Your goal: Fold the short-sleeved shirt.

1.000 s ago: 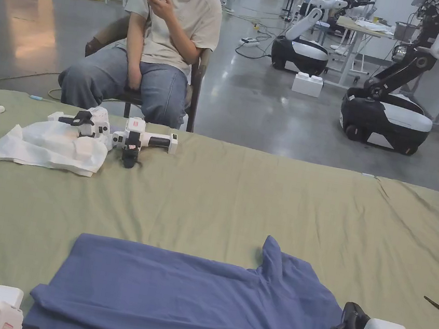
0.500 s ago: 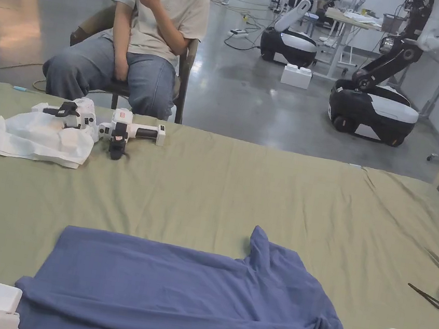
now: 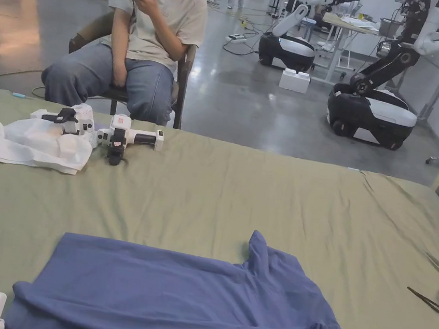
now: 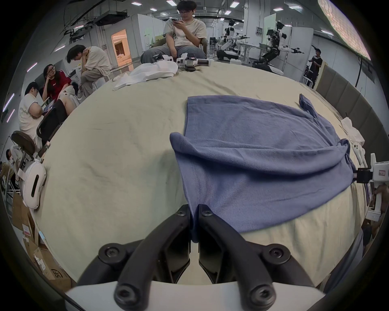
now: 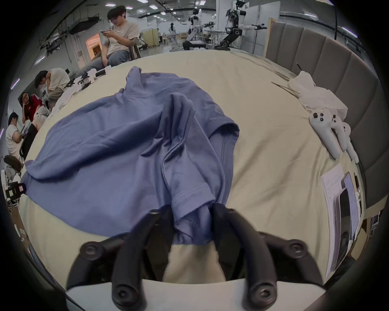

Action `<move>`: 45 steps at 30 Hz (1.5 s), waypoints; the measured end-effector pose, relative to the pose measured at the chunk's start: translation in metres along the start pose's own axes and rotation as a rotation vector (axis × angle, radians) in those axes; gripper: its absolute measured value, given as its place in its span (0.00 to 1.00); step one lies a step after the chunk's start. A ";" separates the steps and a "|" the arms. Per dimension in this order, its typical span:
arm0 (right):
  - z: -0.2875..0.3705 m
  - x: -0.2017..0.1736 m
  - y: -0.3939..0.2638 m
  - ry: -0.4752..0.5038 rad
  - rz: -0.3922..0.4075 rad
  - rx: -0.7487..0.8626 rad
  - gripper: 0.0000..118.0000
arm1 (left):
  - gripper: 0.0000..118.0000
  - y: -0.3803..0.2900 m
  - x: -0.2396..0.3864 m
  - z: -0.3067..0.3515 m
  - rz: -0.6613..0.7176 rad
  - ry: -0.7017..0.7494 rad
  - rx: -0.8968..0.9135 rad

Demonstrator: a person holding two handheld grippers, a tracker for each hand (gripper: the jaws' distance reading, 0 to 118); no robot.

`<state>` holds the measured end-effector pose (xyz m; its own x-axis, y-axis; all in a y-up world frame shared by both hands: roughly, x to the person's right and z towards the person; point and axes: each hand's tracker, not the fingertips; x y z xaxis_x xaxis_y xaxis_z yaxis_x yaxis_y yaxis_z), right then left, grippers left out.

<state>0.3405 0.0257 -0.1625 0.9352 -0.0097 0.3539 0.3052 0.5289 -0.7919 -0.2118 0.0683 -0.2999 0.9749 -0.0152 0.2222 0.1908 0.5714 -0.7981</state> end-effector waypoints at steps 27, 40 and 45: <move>0.134 -0.011 -0.052 -0.045 0.191 -0.005 0.07 | 0.01 -0.056 -0.049 0.085 0.080 -0.067 0.017; 0.094 -0.020 -0.124 -0.091 0.162 -0.064 0.14 | 0.02 -0.106 -0.050 0.043 0.093 -0.034 -0.058; 0.121 -0.031 -0.104 -0.147 0.151 0.042 0.62 | 0.40 -0.093 -0.060 0.044 0.114 -0.041 0.015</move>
<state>0.2582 0.0742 -0.0308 0.9326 0.1950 0.3037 0.1524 0.5500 -0.8211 -0.2929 0.0526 -0.2144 0.9846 0.0844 0.1534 0.0768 0.5794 -0.8114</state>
